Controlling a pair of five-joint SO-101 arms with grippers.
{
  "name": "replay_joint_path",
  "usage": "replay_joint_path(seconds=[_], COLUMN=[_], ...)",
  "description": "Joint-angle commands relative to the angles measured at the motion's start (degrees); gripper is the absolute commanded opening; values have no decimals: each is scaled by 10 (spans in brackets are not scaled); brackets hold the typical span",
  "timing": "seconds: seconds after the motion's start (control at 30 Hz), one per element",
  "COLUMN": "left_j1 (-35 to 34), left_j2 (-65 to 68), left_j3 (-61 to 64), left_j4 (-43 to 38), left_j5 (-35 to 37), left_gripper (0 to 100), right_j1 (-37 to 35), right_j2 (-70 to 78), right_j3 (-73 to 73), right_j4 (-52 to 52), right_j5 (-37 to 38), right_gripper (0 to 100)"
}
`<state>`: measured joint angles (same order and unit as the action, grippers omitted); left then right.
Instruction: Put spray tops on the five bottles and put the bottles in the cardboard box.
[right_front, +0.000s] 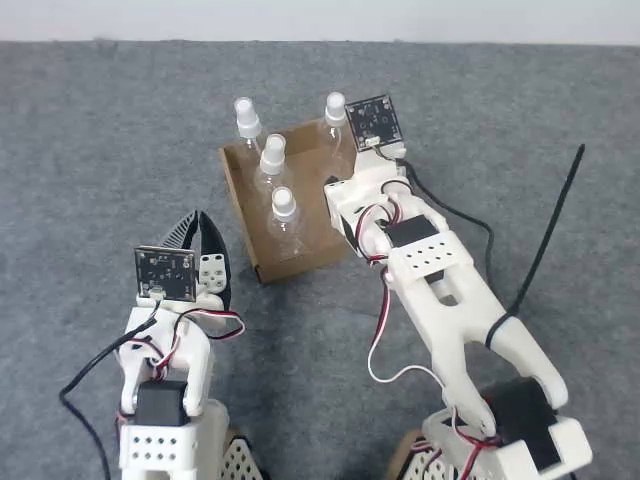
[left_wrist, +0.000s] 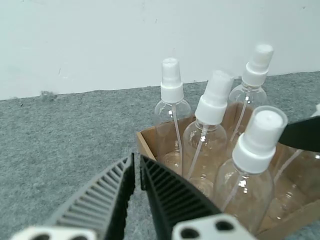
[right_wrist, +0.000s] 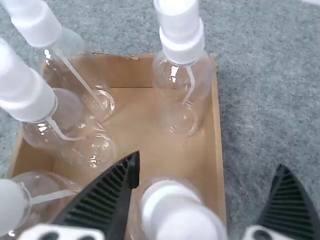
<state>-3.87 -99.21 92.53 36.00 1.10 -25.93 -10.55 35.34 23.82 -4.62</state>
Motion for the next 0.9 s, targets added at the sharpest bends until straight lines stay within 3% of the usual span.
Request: replay_joint_path(seconds=[0.0,0.23,0.87], left_j1=[3,3,2], left_j2=[-10,-10,-10], left_j3=[-3,-3,-3], left_j4=[-18,-18,-18], left_j5=[-5,-5,-5], left_gripper=[13,13,13], right_j1=[-10,-44,-41], right_j2=[-44,-106,-248], right_j3=[-40,-38,-37], right_j4=[3,51,174], right_j5=[-6,-7,-5], right_gripper=[346,347,347])
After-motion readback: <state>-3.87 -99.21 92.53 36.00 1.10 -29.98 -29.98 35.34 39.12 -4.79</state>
